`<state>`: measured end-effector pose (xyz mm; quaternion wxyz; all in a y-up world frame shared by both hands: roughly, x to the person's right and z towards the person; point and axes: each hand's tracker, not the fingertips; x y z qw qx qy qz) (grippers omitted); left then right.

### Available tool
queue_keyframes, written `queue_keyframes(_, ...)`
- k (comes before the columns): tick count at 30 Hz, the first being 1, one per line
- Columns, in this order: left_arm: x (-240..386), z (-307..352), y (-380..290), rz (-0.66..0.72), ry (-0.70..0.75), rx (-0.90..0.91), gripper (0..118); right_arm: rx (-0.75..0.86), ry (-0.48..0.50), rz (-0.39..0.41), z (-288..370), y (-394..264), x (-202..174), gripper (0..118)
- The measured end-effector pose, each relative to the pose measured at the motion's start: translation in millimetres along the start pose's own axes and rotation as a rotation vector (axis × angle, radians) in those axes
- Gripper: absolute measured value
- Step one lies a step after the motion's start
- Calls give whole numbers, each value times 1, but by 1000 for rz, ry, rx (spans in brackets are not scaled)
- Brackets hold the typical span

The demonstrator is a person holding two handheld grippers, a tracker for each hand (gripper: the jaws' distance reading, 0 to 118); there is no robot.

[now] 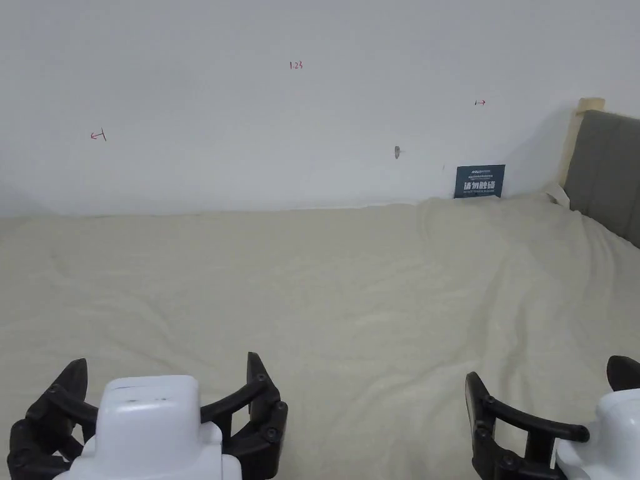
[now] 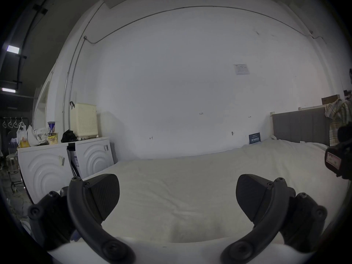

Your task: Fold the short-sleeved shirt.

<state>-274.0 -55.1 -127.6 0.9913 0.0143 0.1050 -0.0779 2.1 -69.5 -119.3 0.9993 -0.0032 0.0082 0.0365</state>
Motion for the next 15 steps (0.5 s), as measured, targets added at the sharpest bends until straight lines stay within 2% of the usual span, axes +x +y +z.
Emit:
queue_keyframes(7, 4, 0, -2, 14, -51, -39, 118, 3, 8, 9, 2, 0, -1, 115)
queue_keyframes(11, 7, -1, -5, 46, 63, -19, 118, 3, 5, 7, 2, 1, 0, 115)
queue_keyframes(15, 3, -4, -4, 132, 21, -149, 118, 0, 6, 4, 1, 1, 0, 115)
